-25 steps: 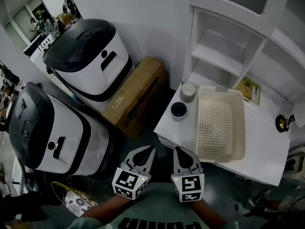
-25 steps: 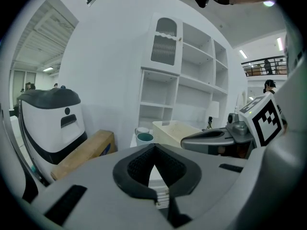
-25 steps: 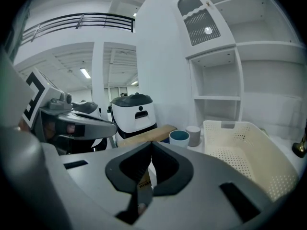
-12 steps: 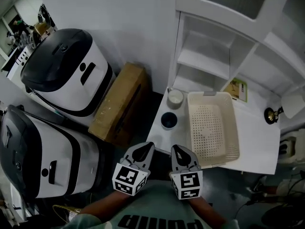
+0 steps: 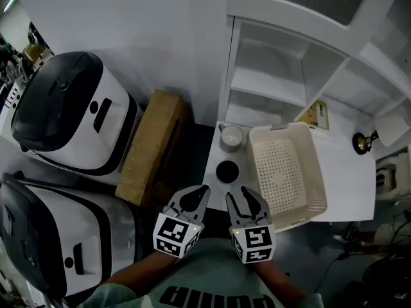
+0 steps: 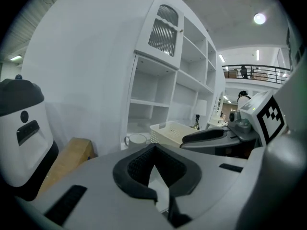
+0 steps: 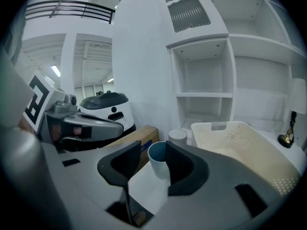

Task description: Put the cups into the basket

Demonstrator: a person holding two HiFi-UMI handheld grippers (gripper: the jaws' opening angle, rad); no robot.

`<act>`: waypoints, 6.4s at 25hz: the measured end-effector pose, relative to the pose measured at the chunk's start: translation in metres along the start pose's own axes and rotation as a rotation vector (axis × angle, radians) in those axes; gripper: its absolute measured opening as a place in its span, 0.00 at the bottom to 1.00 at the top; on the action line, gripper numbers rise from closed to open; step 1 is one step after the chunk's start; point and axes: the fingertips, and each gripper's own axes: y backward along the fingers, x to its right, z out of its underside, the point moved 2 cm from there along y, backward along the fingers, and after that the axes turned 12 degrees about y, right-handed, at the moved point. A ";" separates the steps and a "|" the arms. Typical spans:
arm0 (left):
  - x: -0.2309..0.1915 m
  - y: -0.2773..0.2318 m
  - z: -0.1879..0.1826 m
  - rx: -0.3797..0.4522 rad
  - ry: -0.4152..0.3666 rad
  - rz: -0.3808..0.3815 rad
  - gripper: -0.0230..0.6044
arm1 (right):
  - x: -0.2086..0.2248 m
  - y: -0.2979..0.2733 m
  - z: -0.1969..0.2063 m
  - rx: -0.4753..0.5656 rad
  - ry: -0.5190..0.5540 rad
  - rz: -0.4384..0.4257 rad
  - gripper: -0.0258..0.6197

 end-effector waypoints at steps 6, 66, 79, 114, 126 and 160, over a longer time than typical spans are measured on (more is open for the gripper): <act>-0.018 -0.018 -0.008 -0.027 -0.031 0.045 0.05 | 0.005 -0.023 0.002 -0.021 -0.028 0.053 0.40; -0.071 -0.075 0.012 -0.142 -0.105 0.031 0.05 | 0.014 -0.119 0.058 -0.236 -0.001 0.105 0.63; -0.063 -0.061 -0.005 -0.095 -0.087 0.007 0.05 | 0.013 -0.083 0.007 -0.134 -0.014 0.102 0.63; 0.100 -0.128 -0.046 -0.075 -0.139 0.227 0.05 | 0.139 0.047 -0.018 0.023 -0.102 0.279 0.63; 0.147 -0.176 -0.042 -0.126 -0.198 0.256 0.05 | 0.209 0.052 0.037 -0.055 -0.127 0.409 0.63; 0.152 -0.227 -0.017 -0.242 -0.150 0.225 0.05 | 0.261 -0.006 0.139 -0.304 -0.243 0.520 0.63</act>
